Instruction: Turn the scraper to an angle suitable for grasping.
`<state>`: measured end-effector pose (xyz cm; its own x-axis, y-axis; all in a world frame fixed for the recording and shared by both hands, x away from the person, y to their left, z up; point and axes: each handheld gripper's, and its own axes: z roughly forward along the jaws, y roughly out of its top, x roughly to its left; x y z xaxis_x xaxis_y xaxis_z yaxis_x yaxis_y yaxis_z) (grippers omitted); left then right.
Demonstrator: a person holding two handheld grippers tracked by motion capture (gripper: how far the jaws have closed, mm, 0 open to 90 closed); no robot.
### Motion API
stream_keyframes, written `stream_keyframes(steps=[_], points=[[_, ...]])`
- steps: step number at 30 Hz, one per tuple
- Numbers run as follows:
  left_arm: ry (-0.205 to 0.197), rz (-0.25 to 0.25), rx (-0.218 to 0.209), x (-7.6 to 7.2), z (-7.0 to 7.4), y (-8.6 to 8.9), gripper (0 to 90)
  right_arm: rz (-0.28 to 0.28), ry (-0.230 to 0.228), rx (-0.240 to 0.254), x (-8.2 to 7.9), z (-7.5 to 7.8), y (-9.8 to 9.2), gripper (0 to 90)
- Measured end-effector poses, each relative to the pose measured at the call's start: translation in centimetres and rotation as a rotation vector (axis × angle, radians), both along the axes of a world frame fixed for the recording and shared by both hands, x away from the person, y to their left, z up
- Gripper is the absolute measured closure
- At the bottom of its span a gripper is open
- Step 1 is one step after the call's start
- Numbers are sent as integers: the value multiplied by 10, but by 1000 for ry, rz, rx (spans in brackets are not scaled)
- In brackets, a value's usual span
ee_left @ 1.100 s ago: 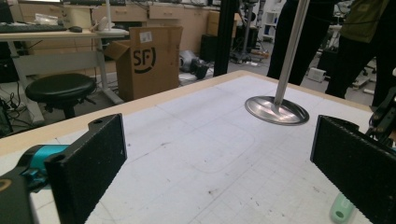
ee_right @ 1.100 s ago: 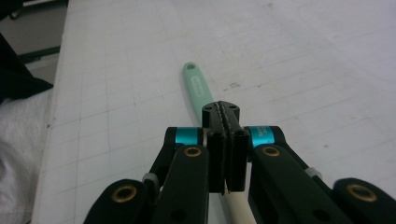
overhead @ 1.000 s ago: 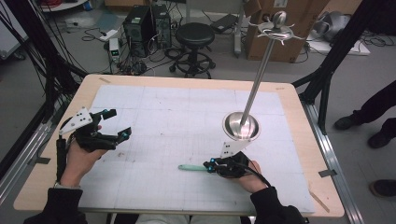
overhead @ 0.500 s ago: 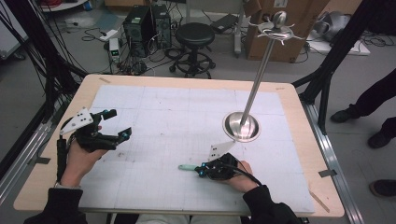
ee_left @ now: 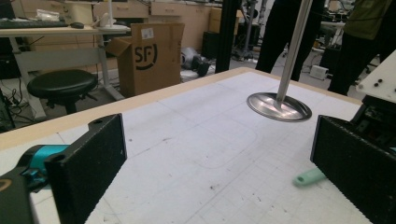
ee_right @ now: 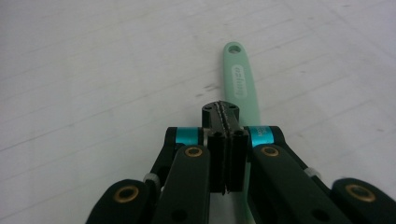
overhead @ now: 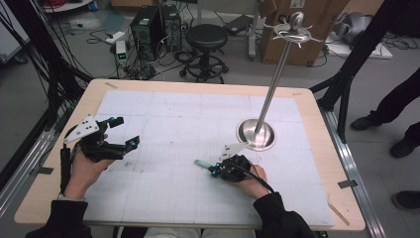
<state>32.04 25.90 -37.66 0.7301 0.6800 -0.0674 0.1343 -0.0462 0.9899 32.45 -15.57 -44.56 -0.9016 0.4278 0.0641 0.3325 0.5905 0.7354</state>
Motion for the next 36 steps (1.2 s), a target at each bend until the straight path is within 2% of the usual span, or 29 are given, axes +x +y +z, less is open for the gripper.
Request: stream_keyframes(steps=[2,5,7,9,11,12,13,17,22,23,27,36], points=[[-1,2,-1,0,0,0,41,-22,12,15,4,-1,-3,900],[1,0,2,0,-1,0,41,-18,7,16,3,0,-3,900],[2,0,1,0,-1,0,41,-24,23,58,3,4,-8,900],[-1,-1,-1,0,0,0,40,-43,10,72,2,11,-16,900],[0,-3,-3,0,0,0,41,-67,15,65,1,16,-26,900],[0,-2,-4,0,-1,0,41,-67,15,65,1,16,-26,900],[0,-2,-3,0,0,0,41,-90,20,53,2,17,-36,900],[-2,-3,-7,-1,0,0,41,-124,36,41,3,15,-50,900],[-1,-3,-4,0,0,-1,41,-133,39,31,5,11,-57,900],[-2,-4,-3,0,0,-1,41,-132,45,9,5,8,-57,900],[-1,-5,-9,0,0,0,41,-125,56,-12,5,4,-59,900],[-1,-5,-5,0,-1,-1,40,-127,82,1,-1,3,-61,900]])
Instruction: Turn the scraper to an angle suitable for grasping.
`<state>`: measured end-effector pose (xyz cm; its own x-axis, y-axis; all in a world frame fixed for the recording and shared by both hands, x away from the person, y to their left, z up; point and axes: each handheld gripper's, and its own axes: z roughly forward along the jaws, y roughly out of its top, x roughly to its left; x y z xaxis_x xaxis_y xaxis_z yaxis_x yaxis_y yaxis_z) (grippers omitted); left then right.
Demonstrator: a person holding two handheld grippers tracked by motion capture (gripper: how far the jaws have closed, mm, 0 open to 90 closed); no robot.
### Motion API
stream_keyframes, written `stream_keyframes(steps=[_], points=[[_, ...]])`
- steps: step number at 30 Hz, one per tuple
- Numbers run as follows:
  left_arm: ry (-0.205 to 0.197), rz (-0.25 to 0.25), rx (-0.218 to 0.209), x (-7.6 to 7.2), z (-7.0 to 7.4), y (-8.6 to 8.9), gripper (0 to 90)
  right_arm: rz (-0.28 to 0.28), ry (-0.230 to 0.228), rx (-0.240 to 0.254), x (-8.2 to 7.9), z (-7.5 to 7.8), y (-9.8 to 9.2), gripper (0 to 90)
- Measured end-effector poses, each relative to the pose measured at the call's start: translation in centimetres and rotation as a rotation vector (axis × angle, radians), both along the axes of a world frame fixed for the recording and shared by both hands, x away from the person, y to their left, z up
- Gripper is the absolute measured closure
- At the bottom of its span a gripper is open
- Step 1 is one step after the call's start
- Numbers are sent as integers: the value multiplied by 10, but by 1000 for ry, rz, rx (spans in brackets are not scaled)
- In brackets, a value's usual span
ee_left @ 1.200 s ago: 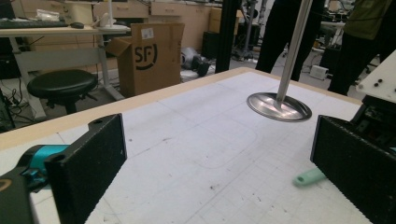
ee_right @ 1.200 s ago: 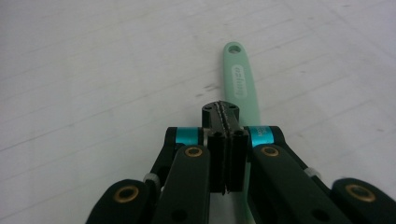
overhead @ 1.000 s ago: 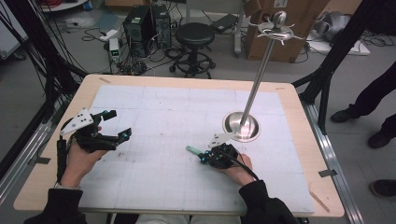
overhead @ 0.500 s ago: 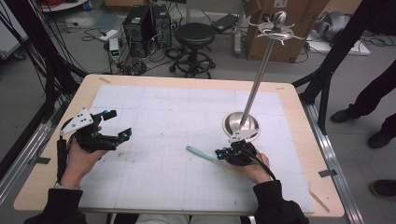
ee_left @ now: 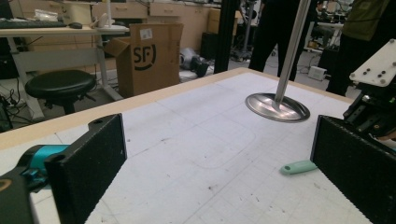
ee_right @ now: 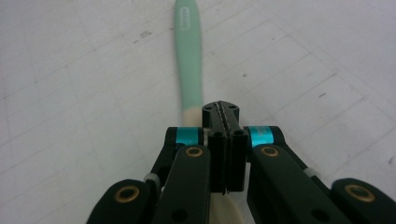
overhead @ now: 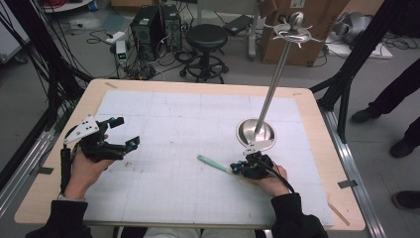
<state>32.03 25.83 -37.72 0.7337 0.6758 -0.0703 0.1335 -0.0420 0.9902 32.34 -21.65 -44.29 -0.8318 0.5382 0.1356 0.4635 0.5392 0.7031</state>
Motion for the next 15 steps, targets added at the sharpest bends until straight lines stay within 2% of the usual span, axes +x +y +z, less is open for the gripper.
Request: stream_keyframes(steps=[2,3,8,10,13,15], points=[[2,0,2,0,0,0,41,6,-8,-1,0,0,0,900],[3,-2,2,0,0,0,41,10,12,-5,-4,1,0,900],[3,-3,5,0,0,-1,40,14,11,-6,-7,1,0,900],[2,-5,7,0,0,-1,40,19,-3,-4,-6,2,-1,900],[-4,-3,-4,0,0,-1,41,5,-7,55,-8,10,-6,900],[-4,-4,-4,0,0,0,41,1,-30,88,-9,15,-9,898]])
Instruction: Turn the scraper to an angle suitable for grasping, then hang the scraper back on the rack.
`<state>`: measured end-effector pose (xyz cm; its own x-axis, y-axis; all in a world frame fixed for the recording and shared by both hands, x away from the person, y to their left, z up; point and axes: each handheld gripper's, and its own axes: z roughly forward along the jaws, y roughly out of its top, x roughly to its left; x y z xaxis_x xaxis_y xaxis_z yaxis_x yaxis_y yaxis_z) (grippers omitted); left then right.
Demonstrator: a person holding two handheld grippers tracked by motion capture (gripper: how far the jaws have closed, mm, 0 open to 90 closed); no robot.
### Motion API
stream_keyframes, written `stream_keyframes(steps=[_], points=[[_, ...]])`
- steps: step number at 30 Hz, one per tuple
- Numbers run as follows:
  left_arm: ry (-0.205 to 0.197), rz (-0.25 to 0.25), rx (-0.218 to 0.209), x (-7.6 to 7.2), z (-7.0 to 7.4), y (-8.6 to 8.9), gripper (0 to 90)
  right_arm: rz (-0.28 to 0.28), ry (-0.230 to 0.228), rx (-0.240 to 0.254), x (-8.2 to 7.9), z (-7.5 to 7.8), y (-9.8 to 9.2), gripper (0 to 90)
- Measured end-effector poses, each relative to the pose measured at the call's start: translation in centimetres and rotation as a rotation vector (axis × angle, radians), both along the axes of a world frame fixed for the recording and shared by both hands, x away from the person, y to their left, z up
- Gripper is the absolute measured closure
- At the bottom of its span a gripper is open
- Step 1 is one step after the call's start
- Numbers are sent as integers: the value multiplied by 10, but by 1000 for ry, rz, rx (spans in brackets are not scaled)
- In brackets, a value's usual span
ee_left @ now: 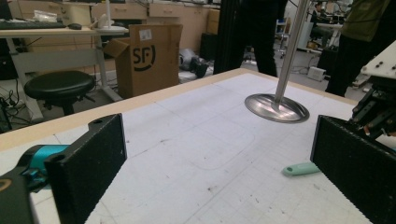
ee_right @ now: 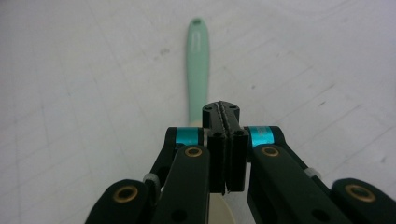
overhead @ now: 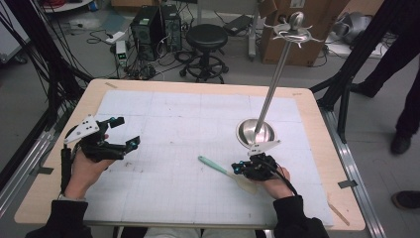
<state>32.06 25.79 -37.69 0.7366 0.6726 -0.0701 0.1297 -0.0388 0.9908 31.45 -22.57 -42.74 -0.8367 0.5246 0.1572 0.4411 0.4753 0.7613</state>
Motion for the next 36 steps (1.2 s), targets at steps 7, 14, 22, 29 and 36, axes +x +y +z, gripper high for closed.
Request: stream_keyframes(steps=[7,14,22,29,36], points=[[5,-7,-6,1,-1,0,41,-21,-68,78,-2,19,-7,572],[1,-3,-10,0,0,3,41,-52,-63,90,0,25,-9,197],[7,-1,-6,1,-1,2,41,-72,-99,32,-4,32,-2,4],[5,3,-2,0,0,2,40,-44,-96,-6,-5,30,4,4],[5,-2,2,0,0,1,41,6,-74,-68,-3,30,19,19]])
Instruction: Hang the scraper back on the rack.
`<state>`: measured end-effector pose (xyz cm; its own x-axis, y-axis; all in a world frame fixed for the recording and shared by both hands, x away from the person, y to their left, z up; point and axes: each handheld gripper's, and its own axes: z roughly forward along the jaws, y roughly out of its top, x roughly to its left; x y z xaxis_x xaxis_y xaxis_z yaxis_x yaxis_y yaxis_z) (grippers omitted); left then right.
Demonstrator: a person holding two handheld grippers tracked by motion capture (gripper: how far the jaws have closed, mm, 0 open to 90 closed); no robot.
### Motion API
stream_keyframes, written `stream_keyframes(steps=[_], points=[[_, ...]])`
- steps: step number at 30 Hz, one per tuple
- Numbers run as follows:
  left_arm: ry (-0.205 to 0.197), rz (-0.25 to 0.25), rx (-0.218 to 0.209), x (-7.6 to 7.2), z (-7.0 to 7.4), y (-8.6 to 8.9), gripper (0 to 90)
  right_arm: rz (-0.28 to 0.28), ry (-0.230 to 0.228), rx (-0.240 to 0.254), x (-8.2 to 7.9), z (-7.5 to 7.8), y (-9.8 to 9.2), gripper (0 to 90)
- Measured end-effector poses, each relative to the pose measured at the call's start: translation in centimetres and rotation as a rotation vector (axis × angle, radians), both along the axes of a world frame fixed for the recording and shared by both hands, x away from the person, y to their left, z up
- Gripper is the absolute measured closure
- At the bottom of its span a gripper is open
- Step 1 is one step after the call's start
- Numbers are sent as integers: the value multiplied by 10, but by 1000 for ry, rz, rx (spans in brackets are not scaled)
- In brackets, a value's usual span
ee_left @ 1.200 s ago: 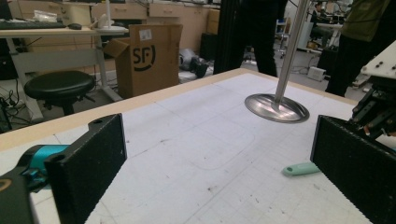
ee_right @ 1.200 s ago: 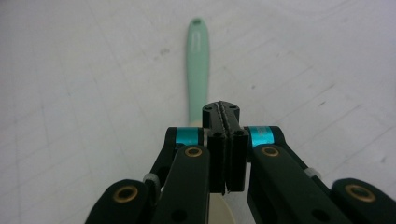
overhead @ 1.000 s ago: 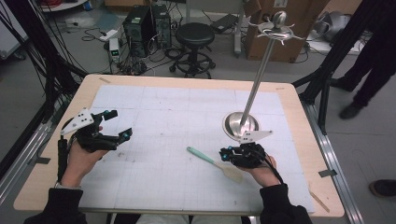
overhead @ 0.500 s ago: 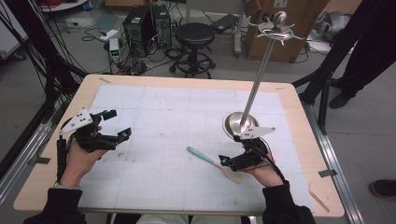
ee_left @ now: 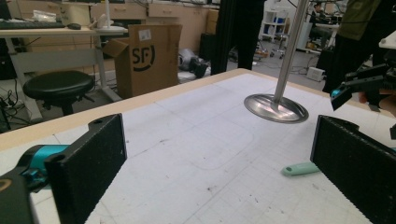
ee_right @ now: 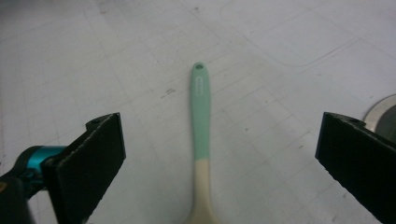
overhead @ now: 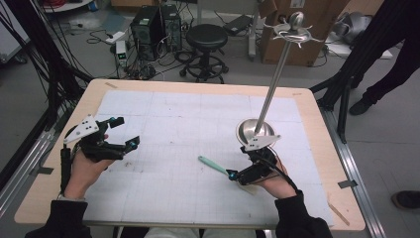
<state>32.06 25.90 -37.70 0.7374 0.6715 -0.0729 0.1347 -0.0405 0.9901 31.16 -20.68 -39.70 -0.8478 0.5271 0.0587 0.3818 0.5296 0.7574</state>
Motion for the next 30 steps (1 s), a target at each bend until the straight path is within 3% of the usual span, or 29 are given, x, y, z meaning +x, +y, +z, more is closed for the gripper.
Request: stream_keyframes(steps=[10,15,20,21,23,25,30], points=[[2,3,-7,-1,0,2,41,37,71,-110,6,-7,18,72],[4,4,-3,0,-1,1,41,59,93,-149,8,-11,22,155],[4,5,-2,1,-1,0,41,71,126,-218,9,-14,27,237],[6,5,-2,1,-1,0,41,71,134,-229,10,-14,30,299],[3,7,-3,1,-1,0,41,75,143,-238,11,-14,31,324],[2,4,-4,1,-1,-1,40,82,176,-281,13,-15,35,405],[3,2,-5,1,-1,-1,41,83,188,-325,14,-16,39,465]])
